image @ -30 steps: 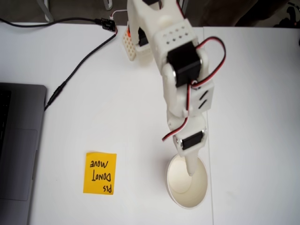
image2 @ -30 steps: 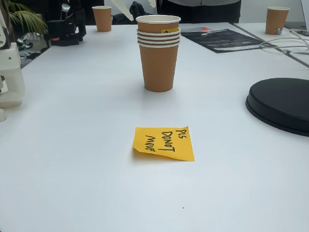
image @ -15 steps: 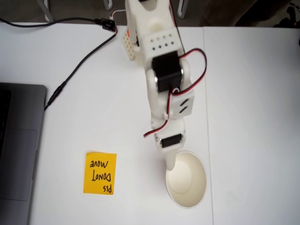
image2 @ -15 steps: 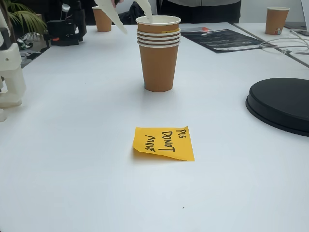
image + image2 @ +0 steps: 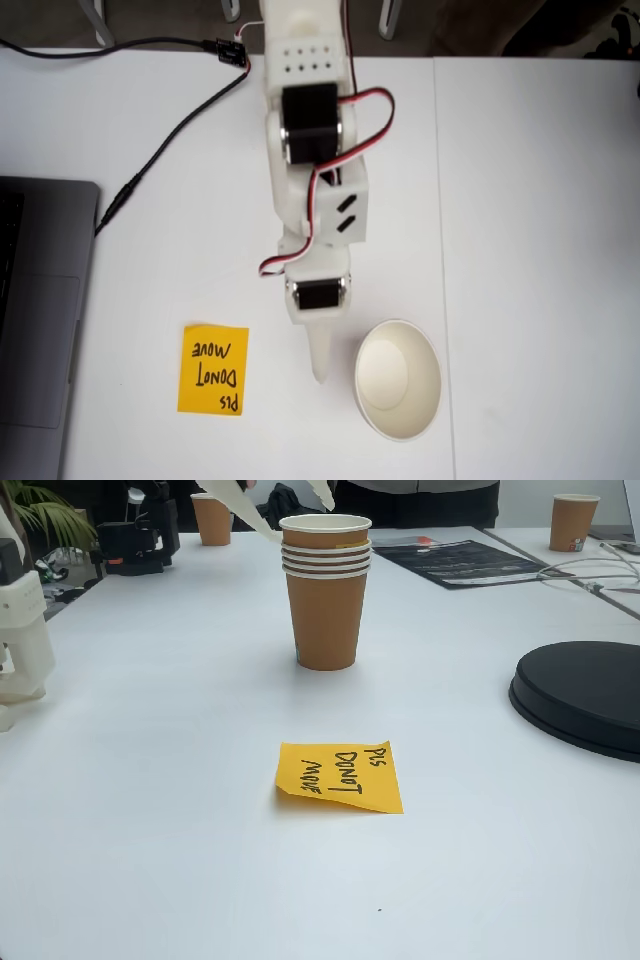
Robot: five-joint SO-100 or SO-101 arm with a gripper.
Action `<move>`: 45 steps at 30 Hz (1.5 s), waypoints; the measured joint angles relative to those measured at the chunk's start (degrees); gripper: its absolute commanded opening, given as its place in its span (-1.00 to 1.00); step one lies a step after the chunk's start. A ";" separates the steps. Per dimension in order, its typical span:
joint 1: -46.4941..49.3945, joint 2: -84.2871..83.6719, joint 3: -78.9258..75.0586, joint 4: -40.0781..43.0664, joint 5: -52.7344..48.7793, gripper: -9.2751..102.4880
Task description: Pickup cup and make a pile of cup.
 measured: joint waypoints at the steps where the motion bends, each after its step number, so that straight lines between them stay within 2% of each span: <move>1: 0.18 1.23 1.85 -0.26 0.00 -0.43; 11: -0.18 13.10 16.35 -4.75 0.00 -0.43; 23: 3.60 18.46 23.55 -12.13 0.00 -0.43; 45: 3.16 26.54 32.34 -12.92 0.00 -0.43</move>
